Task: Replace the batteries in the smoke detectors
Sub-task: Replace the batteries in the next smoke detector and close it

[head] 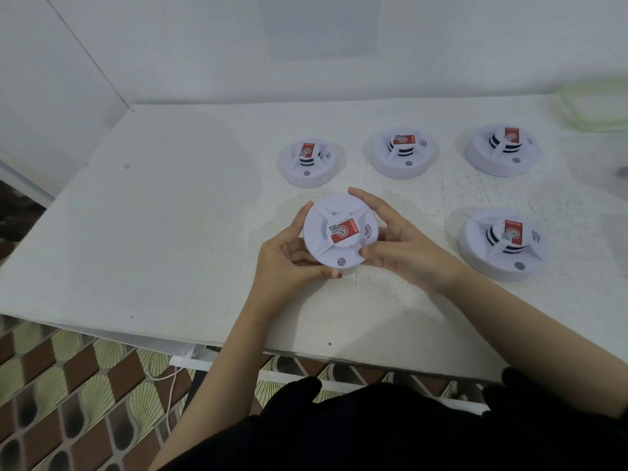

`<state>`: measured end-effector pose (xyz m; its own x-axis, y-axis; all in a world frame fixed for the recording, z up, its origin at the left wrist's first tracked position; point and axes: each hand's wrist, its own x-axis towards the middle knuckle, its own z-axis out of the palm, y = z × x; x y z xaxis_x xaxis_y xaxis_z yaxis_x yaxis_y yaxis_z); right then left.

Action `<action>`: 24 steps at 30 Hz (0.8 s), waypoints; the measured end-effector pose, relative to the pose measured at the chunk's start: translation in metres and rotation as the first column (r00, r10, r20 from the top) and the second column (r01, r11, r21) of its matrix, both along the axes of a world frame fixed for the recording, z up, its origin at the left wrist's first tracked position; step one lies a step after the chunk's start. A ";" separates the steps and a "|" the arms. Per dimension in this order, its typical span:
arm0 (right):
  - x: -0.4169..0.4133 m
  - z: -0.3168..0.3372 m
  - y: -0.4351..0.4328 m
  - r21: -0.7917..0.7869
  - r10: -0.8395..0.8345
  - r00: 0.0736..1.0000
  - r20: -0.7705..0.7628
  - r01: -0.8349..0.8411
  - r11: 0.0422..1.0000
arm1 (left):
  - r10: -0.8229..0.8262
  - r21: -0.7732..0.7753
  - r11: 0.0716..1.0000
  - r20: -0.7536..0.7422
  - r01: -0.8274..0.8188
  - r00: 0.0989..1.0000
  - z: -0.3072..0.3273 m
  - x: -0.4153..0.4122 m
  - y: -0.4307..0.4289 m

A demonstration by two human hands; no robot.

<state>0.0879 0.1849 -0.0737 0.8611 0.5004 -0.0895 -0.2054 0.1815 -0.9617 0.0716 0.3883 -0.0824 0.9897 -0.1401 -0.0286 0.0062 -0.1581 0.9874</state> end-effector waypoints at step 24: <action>-0.003 0.003 -0.001 -0.046 -0.034 0.999 -0.005 0.034 0.998 | -0.013 0.028 1.000 0.038 0.012 0.999 -0.004 0.001 0.001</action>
